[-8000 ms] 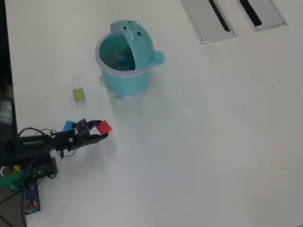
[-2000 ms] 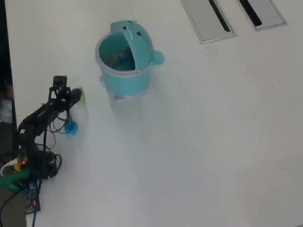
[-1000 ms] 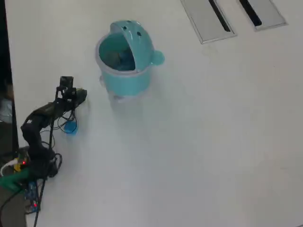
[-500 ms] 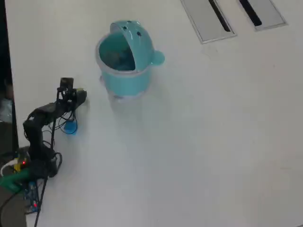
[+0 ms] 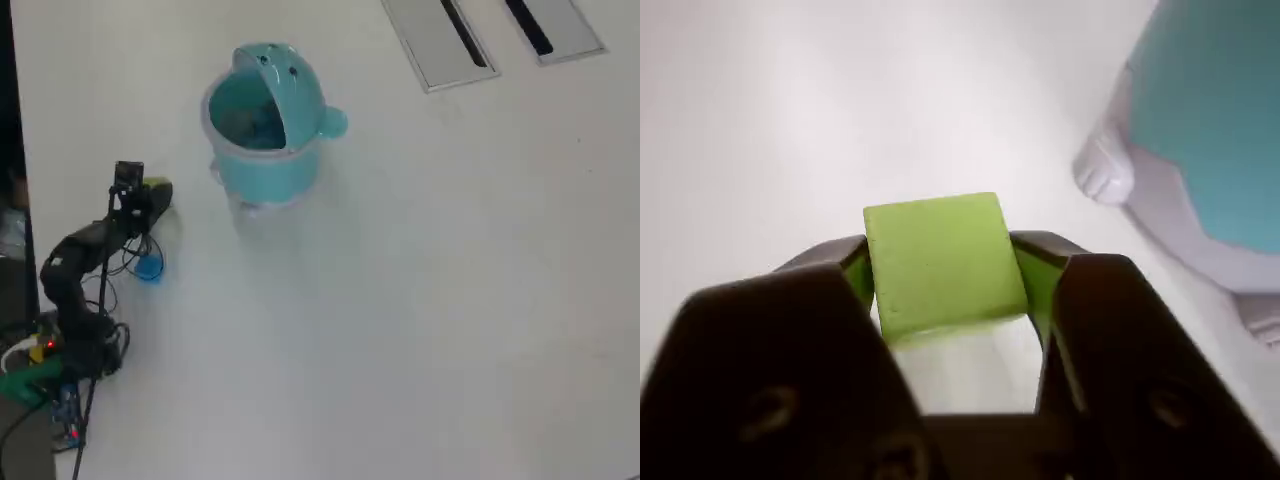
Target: Grasp RGB lego blocks and put them in the bin one by one.
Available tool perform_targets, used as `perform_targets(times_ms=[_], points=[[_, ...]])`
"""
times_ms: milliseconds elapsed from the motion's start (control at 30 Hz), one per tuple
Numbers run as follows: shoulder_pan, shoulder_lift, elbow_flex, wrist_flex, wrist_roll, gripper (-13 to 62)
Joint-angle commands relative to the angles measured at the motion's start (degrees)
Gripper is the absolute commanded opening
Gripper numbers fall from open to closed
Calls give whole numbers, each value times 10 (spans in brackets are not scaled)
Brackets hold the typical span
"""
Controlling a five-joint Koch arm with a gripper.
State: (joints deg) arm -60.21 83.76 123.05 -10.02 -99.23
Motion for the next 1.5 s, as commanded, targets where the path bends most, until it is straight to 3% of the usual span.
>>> perform_targets(times_ms=[0, 300, 567, 800, 1467], points=[[3, 62, -29, 11, 11, 124], [21, 204, -101, 99, 14, 124], [35, 237, -225, 131, 34, 124], [62, 179, -434, 192, 36, 124], [135, -62, -710, 180, 44, 125]])
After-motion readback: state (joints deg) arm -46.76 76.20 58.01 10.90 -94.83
